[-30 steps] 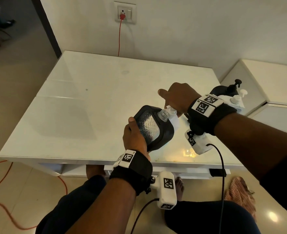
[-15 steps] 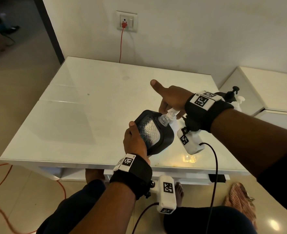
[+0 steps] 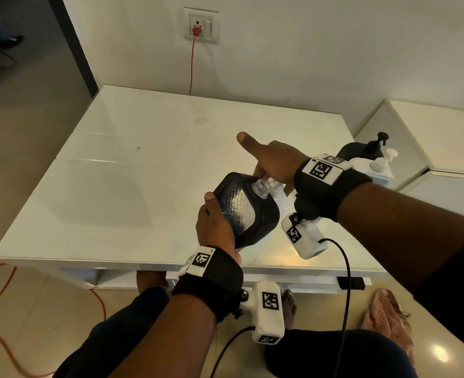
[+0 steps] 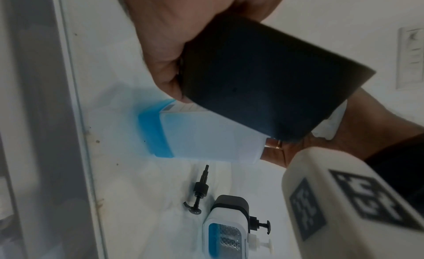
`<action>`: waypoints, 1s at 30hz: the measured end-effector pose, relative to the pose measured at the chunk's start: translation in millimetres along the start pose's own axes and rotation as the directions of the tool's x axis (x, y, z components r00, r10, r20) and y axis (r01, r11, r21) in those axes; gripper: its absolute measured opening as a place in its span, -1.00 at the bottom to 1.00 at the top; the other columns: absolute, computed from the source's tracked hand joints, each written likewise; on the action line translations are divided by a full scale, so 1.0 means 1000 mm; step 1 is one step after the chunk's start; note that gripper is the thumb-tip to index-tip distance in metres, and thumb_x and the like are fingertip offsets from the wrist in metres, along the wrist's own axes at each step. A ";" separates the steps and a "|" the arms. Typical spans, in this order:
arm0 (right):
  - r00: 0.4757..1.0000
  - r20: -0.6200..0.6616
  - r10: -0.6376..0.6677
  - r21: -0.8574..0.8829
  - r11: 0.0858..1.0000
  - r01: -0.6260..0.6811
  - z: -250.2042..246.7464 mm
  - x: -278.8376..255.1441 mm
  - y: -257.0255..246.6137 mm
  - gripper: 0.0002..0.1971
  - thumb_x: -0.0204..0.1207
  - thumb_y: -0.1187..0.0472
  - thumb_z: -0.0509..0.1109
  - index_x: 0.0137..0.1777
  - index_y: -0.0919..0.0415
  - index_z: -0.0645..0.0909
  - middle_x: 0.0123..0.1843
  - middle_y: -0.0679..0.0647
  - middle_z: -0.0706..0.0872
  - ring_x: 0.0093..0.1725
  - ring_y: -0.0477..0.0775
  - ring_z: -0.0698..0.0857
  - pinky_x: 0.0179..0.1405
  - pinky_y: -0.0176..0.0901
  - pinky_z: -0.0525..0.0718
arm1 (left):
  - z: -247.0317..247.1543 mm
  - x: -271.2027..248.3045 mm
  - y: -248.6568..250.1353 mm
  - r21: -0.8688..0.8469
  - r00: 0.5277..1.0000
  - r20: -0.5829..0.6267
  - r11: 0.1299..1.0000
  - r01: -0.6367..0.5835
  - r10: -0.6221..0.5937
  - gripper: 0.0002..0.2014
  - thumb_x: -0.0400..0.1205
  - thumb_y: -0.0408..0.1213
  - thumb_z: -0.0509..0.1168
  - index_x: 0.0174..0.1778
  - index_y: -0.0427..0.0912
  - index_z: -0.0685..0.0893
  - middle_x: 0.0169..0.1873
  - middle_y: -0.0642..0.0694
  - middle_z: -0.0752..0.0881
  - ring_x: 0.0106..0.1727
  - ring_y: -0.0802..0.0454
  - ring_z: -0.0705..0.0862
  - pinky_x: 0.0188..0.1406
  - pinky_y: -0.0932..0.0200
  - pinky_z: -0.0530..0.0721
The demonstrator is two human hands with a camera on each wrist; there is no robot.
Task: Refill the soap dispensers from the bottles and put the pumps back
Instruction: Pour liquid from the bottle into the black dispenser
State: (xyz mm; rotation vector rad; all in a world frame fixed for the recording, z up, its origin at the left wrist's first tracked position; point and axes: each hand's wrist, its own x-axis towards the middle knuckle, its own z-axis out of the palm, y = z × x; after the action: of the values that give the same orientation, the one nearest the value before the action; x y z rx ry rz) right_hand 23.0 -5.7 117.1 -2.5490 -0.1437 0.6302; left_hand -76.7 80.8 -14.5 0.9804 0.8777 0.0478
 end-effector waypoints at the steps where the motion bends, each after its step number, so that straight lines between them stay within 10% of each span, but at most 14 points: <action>1: 1.000 -0.015 -0.002 -0.004 1.000 0.002 0.001 0.001 0.001 -0.03 0.57 -0.57 -0.13 -0.13 0.29 0.82 -0.25 0.07 0.82 -0.21 0.09 0.72 -0.08 -0.02 0.68 | 0.000 0.001 -0.001 -0.018 1.000 0.001 1.000 0.011 -0.011 -0.61 0.75 0.42 0.05 0.26 0.28 0.56 0.41 -0.12 0.67 0.37 -0.32 0.67 0.41 -0.43 0.69; 4: 0.998 -0.069 -0.014 0.002 1.000 0.014 0.003 0.004 0.003 -0.05 0.56 -0.58 -0.10 -0.27 0.24 0.83 -0.49 -0.08 0.76 -0.26 0.07 0.72 -0.06 0.00 0.67 | 0.000 0.001 -0.002 -0.033 1.000 0.008 0.999 0.016 -0.015 -0.62 0.78 0.37 0.05 0.28 0.24 0.56 0.40 -0.14 0.67 0.37 -0.33 0.67 0.41 -0.44 0.69; 18: 0.995 0.096 0.025 0.022 0.999 -0.027 -0.003 -0.007 -0.002 0.13 0.48 -0.63 -0.26 0.15 0.38 0.77 0.13 0.28 0.81 0.02 0.15 0.75 0.21 0.11 0.64 | -0.003 0.004 -0.002 0.034 0.999 -0.012 0.999 -0.031 0.032 -0.27 0.14 0.71 0.04 0.07 0.37 0.56 0.40 -0.10 0.70 0.37 -0.32 0.69 0.43 -0.42 0.67; 25: 1.000 -0.007 0.021 -0.007 1.000 -0.021 0.007 0.002 0.000 -0.02 0.53 -0.61 -0.18 -0.18 0.21 0.81 -0.13 0.05 0.82 -0.11 0.14 0.73 -0.21 -0.09 0.54 | -0.002 0.002 0.001 -0.002 0.999 -0.017 0.999 -0.033 0.033 -0.58 0.67 0.49 0.06 0.12 0.29 0.58 0.34 -0.10 0.70 0.34 -0.30 0.69 0.40 -0.40 0.70; 30: 0.998 0.060 0.033 0.008 0.999 -0.034 -0.002 -0.004 -0.004 0.04 0.53 -0.60 -0.23 0.05 0.29 0.79 -0.05 0.12 0.84 -0.11 0.12 0.70 -0.12 -0.09 0.58 | -0.002 0.002 0.000 0.012 0.999 -0.002 0.999 -0.034 0.034 -0.40 0.28 0.64 0.06 -0.04 0.32 0.64 0.33 -0.09 0.72 0.33 -0.30 0.71 0.39 -0.41 0.70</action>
State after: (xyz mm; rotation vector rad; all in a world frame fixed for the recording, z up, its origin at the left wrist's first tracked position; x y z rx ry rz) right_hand 20.7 -4.3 122.4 -2.5300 -0.1187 0.7185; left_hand -77.2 83.3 -16.0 1.0066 0.8643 0.0728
